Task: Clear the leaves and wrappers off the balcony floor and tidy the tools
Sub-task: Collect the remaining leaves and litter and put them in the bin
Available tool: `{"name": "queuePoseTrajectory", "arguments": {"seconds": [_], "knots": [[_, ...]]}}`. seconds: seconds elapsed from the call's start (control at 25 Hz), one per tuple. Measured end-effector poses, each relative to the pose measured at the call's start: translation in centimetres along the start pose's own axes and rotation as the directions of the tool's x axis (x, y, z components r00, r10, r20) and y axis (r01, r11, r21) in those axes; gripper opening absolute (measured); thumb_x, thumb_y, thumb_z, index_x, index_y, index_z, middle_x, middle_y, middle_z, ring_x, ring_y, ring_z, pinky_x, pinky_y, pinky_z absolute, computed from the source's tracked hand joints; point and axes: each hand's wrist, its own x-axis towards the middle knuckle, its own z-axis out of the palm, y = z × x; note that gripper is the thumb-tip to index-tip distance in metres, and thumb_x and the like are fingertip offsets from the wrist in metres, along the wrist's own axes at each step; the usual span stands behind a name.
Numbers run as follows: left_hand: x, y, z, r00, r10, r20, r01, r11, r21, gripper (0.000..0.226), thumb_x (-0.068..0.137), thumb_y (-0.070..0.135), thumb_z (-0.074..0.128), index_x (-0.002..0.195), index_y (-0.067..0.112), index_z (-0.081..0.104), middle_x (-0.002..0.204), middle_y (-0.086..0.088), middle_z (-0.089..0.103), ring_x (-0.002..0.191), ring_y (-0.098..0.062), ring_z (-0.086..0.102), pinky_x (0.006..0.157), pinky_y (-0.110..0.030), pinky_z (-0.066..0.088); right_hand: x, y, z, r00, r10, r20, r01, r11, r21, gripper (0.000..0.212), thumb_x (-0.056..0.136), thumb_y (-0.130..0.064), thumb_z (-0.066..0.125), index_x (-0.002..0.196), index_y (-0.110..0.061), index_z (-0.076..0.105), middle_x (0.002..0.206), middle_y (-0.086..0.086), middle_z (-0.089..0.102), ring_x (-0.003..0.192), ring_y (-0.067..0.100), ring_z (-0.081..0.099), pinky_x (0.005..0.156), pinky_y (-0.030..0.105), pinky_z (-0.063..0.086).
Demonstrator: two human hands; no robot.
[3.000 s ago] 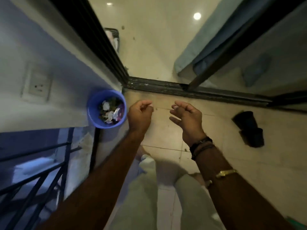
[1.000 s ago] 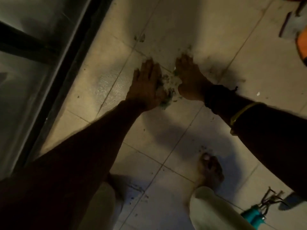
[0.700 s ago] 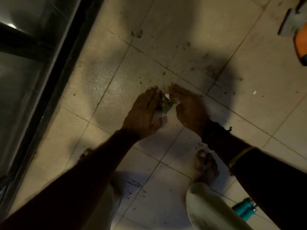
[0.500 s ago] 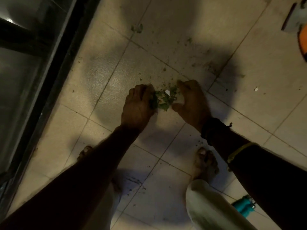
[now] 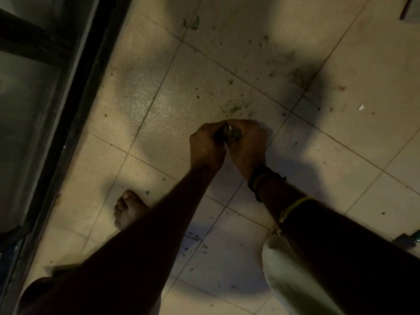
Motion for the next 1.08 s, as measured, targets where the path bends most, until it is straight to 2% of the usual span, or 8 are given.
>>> {"name": "queuePoseTrajectory", "arguments": {"seconds": [0.08,0.24,0.4,0.52,0.6,0.76,0.92,1.08], "knots": [[-1.5,0.1,-0.9,0.995,-0.075,0.066,0.078,0.996,-0.045,0.036,0.09,-0.003,0.062,0.121,0.012,0.072,0.113,-0.01,0.071,0.104,-0.023,0.066,0.091,-0.029,0.052,-1.7,-0.6,-1.0,0.998,0.043,0.05,-0.046,0.997,0.056,0.024,0.087,-0.005,0.072,0.11,-0.012,0.078,0.105,0.005,0.076,0.099,0.019,0.07,0.091,0.033,0.058],[-6.3,3.1,-5.0,0.985,-0.106,0.14,0.125,0.983,-0.138,0.04,0.088,-0.006,0.064,0.122,0.013,0.071,0.115,-0.007,0.071,0.104,-0.018,0.067,0.093,-0.027,0.054,-6.8,-4.5,-5.8,0.998,0.026,0.049,-0.028,0.999,0.043,0.027,0.083,-0.006,0.076,0.108,-0.015,0.079,0.103,0.004,0.077,0.096,0.018,0.071,0.089,0.018,0.05],[-11.5,10.4,-12.3,0.985,-0.082,0.149,0.108,0.979,-0.172,0.041,0.088,-0.005,0.063,0.123,0.014,0.071,0.112,-0.005,0.072,0.102,-0.015,0.067,0.092,-0.021,0.054,-11.4,-11.8,-14.1,0.997,0.036,0.065,-0.039,0.998,0.04,0.029,0.084,-0.011,0.078,0.113,-0.014,0.078,0.106,0.006,0.076,0.098,0.02,0.071,0.088,0.024,0.053],[-16.8,18.8,-19.8,0.987,-0.132,0.088,0.148,0.967,-0.205,0.033,0.092,0.005,0.063,0.121,0.016,0.073,0.113,-0.003,0.074,0.104,-0.016,0.068,0.095,-0.024,0.052,-15.9,-20.0,-22.6,0.994,-0.084,0.065,0.081,0.995,0.052,0.025,0.083,-0.01,0.078,0.107,-0.016,0.08,0.099,0.006,0.076,0.09,0.021,0.071,0.078,0.019,0.048],[-20.8,24.4,-24.8,0.976,-0.212,0.038,0.214,0.927,-0.307,0.027,0.092,0.01,0.066,0.116,0.017,0.075,0.11,0.0,0.076,0.103,-0.012,0.07,0.097,-0.028,0.054,-19.0,-25.6,-28.0,0.989,-0.129,0.071,0.127,0.991,0.043,0.026,0.081,-0.007,0.078,0.106,-0.015,0.08,0.097,0.008,0.076,0.089,0.025,0.071,0.077,0.022,0.049],[-31.2,32.1,-33.4,0.949,-0.295,-0.109,0.207,0.847,-0.489,0.021,0.09,0.01,0.07,0.108,0.017,0.078,0.099,0.003,0.078,0.094,-0.011,0.074,0.093,-0.039,0.059,-26.8,-35.5,-36.3,0.961,-0.239,0.14,0.24,0.971,0.01,0.025,0.079,-0.008,0.079,0.104,-0.013,0.08,0.096,0.01,0.077,0.088,0.027,0.071,0.078,0.029,0.054],[-42.0,34.0,-38.7,0.898,-0.375,-0.231,0.17,0.779,-0.603,0.019,0.091,0.013,0.071,0.107,0.017,0.078,0.101,0.001,0.078,0.095,-0.013,0.074,0.092,-0.04,0.059,-35.4,-41.2,-38.9,0.902,-0.362,0.237,0.353,0.932,0.084,0.025,0.079,-0.006,0.081,0.104,-0.01,0.079,0.095,0.009,0.077,0.088,0.025,0.071,0.081,0.032,0.058],[-53.4,30.2,-41.5,0.817,-0.445,-0.366,0.117,0.751,-0.65,0.018,0.09,0.017,0.073,0.107,0.016,0.078,0.102,0.0,0.078,0.095,-0.013,0.073,0.092,-0.04,0.059,-45.5,-44.9,-36.6,0.801,-0.449,0.396,0.462,0.884,0.068,0.028,0.079,-0.009,0.083,0.107,-0.011,0.079,0.098,0.007,0.077,0.091,0.021,0.07,0.081,0.024,0.053]]}}
